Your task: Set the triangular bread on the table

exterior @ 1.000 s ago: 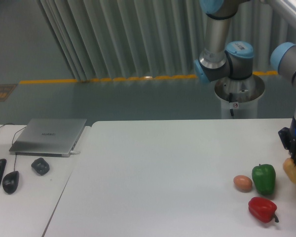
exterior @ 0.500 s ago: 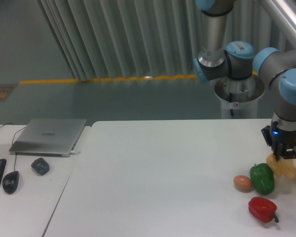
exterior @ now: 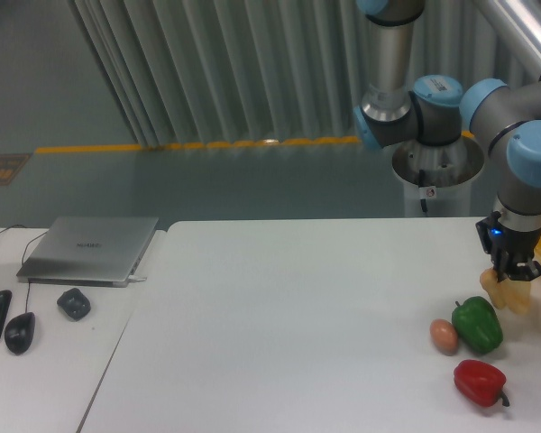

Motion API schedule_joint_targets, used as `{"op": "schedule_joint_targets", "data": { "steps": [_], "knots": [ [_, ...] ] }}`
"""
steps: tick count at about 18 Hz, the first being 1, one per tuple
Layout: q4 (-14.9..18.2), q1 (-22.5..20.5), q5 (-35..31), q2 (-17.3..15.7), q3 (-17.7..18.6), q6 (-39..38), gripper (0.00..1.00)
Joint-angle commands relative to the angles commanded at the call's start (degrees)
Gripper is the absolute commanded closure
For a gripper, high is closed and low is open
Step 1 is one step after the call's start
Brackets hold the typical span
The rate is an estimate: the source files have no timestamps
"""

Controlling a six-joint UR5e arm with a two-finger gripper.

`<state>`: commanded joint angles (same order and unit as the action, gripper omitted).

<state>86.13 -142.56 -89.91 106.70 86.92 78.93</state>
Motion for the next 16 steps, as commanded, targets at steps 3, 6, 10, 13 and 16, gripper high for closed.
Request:
{"op": "schedule_joint_targets", "data": {
  "steps": [3, 6, 10, 13, 16],
  "knots": [
    [-0.1, 0.8, -1.7, -0.4, 1.4, 0.3, 0.93],
    [1.2, 2.3, -4.3, -0.5, 1.7, 1.8, 0.93],
    [1.2, 2.4, -4.5, -0.7, 1.8, 4.3, 0.85],
    [1.1, 2.5, -4.5, -0.9, 1.9, 4.0, 0.78],
    [0.7, 2.3, -4.5, -0.8, 1.9, 4.1, 0.00]
  ]
}}
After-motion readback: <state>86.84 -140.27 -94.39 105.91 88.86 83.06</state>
